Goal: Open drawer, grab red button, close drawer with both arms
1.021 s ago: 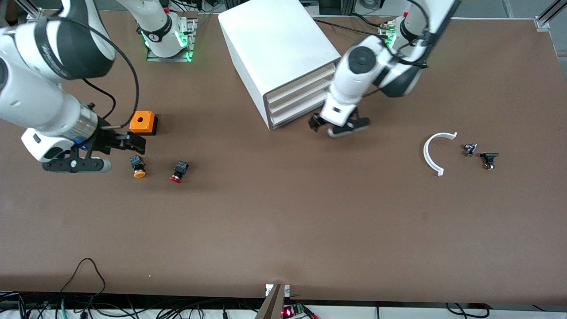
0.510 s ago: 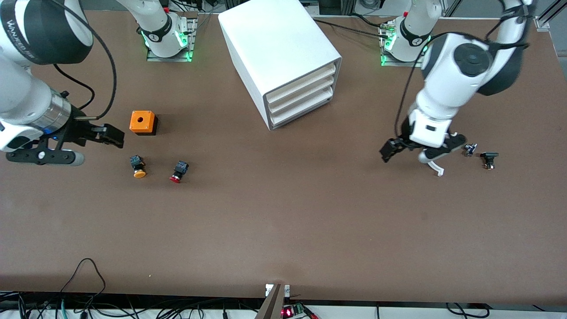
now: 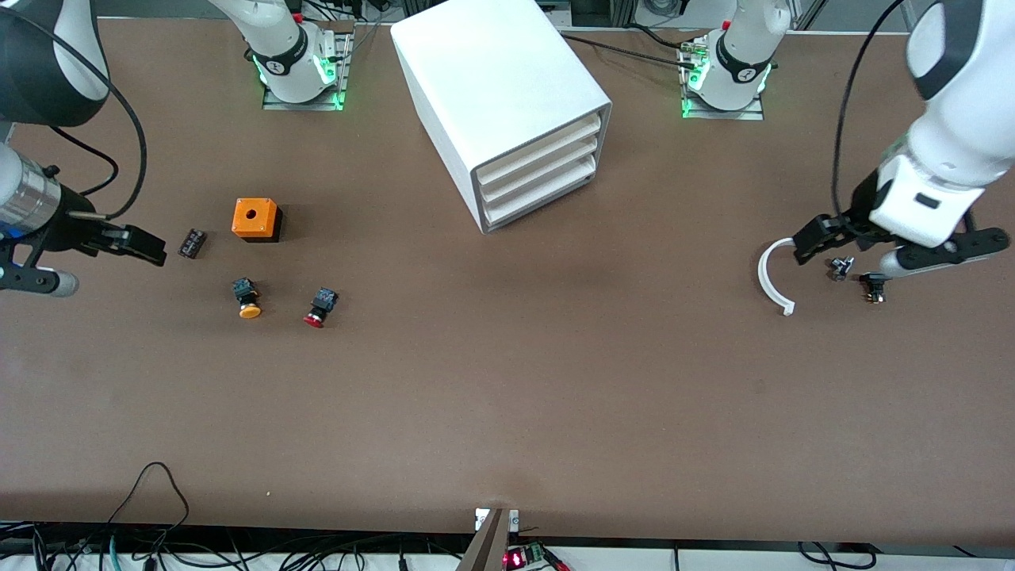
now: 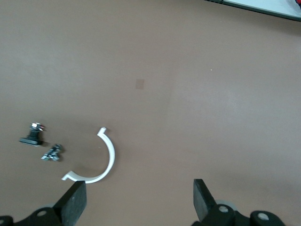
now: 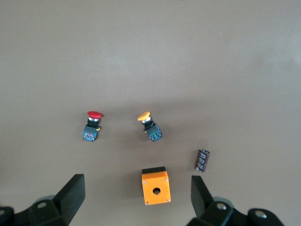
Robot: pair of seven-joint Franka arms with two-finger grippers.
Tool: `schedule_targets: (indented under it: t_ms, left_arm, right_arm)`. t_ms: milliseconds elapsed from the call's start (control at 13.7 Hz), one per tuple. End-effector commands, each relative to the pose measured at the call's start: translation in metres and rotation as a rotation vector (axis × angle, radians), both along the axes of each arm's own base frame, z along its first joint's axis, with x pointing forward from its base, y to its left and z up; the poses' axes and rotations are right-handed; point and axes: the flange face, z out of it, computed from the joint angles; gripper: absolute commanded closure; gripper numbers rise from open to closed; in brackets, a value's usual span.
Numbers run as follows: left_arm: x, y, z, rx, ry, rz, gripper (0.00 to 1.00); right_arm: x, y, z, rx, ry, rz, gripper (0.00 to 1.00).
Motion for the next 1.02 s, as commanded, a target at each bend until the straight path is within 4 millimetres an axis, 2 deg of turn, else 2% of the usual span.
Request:
schedule_targets:
  t_ms: [0, 219, 438, 656, 948]
  left_arm:
    - [-0.003, 0.012, 0.023, 0.023, 0.003, -0.062, 0.00]
    - [-0.003, 0.045, 0.026, 0.034, 0.010, -0.129, 0.00]
    - [-0.004, 0.050, 0.027, 0.043, 0.010, -0.196, 0.00]
    - [-0.005, 0.056, 0.024, 0.033, 0.034, -0.188, 0.00]
    - [-0.005, 0.054, 0.023, 0.017, 0.039, -0.187, 0.00]
  right_arm:
    - [-0.026, -0.009, 0.007, 0.000, 0.044, 0.036, 0.00]
    - [-0.046, -0.011, 0.007, 0.000, 0.038, 0.035, 0.00]
    - [-0.070, -0.011, 0.006, 0.000, 0.022, 0.066, 0.00]
    - [-0.068, -0.010, 0.007, 0.008, 0.010, 0.073, 0.00]
    - [-0.061, -0.011, 0.005, 0.009, 0.014, 0.165, 0.00]
